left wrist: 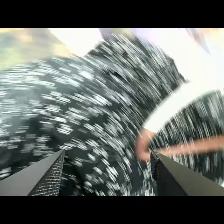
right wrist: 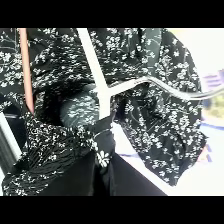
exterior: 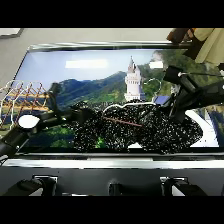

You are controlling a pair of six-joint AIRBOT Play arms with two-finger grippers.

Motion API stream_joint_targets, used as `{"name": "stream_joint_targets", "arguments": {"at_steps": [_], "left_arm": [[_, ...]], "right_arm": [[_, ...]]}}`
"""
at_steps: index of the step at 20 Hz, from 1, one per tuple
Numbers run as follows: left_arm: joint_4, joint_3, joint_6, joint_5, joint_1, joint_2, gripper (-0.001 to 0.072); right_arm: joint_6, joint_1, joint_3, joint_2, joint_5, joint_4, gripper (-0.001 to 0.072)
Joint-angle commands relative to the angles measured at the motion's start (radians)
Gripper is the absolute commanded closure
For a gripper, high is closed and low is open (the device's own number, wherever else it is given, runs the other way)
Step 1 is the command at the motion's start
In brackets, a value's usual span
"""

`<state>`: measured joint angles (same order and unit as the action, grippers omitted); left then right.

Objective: Fold the clothes and pants, and hang the long-sleeved shirts on hangers.

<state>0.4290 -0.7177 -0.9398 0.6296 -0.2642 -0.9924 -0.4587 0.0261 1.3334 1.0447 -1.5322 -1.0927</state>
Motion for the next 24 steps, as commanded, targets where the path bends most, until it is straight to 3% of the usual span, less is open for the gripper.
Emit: {"name": "stream_joint_targets", "arguments": {"at_steps": [1,4,7,11,12,15,24], "left_arm": [[0.022,0.001,-0.244,0.020,0.130,0.006,0.0091],[0.134,0.001,-0.364,0.015,0.111,-0.012,0.0091],[0.154,0.001,-0.528,-0.018,0.006,-0.087,0.0091],[0.034,-0.001,-0.538,-0.185,-0.232,-0.178,0.0083],[0.002,-0.009,-0.537,-0.232,-0.289,-0.190,0.0047],[-0.001,-0.076,-0.537,-0.311,-0.412,-0.230,0.0047],[-0.004,-0.361,-0.523,-0.317,-0.494,-0.463,0.0047]], "right_arm": [[-0.002,0.000,0.000,-0.026,0.063,-0.002,0.0686],[-0.035,0.000,0.000,-0.036,0.157,0.000,0.0685],[-0.065,0.000,0.000,-0.036,0.176,0.000,0.0685],[-0.083,0.000,0.000,-0.036,0.178,-0.001,0.0685],[-0.090,0.000,0.000,-0.036,0.179,-0.001,0.0685],[-0.117,0.000,0.000,-0.036,0.177,-0.001,0.0684],[-0.159,0.000,0.000,-0.036,0.178,-0.004,0.0684]]}}
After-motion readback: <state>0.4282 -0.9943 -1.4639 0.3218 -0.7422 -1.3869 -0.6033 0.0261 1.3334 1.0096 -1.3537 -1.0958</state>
